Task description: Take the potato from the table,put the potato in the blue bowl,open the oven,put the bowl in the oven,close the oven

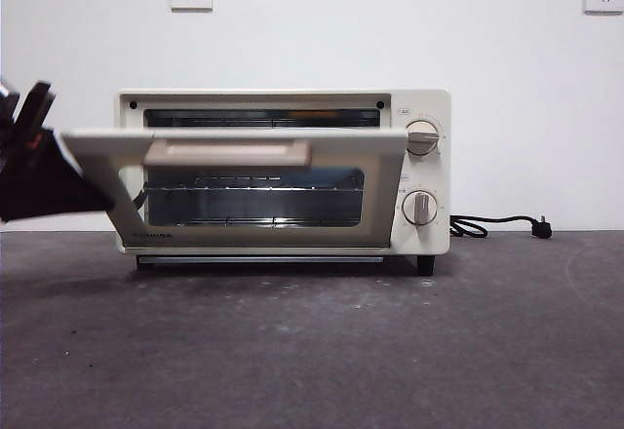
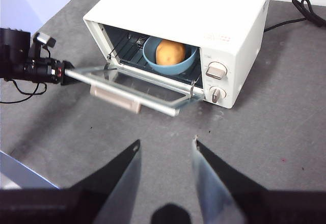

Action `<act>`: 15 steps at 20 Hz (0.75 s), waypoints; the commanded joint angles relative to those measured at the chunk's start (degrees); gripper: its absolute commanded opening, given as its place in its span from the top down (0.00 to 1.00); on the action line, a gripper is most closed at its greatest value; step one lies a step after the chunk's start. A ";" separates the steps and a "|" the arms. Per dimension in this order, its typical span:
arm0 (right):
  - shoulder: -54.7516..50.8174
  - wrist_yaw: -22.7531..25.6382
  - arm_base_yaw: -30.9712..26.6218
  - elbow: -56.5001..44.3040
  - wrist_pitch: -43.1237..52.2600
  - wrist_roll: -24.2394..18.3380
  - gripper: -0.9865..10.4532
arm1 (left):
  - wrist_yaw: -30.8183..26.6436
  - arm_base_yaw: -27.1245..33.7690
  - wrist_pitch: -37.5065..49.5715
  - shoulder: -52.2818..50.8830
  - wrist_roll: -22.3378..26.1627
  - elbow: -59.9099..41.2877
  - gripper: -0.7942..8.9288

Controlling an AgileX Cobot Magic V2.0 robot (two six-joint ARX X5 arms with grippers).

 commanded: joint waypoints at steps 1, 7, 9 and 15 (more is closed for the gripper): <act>0.04 0.11 0.09 0.00 0.37 0.57 0.77 | 0.76 -0.42 6.60 -0.48 -6.10 -0.15 0.93; 0.04 0.09 0.09 0.00 0.35 0.57 0.77 | -2.45 -0.46 13.75 -0.59 -10.23 0.00 0.93; 0.04 0.11 0.09 0.00 0.35 0.57 0.77 | -3.74 -0.46 13.70 -0.85 -10.21 0.28 0.93; 0.37 0.09 0.09 0.00 0.35 0.55 0.77 | -3.72 -0.46 13.16 -3.17 -10.10 0.87 0.93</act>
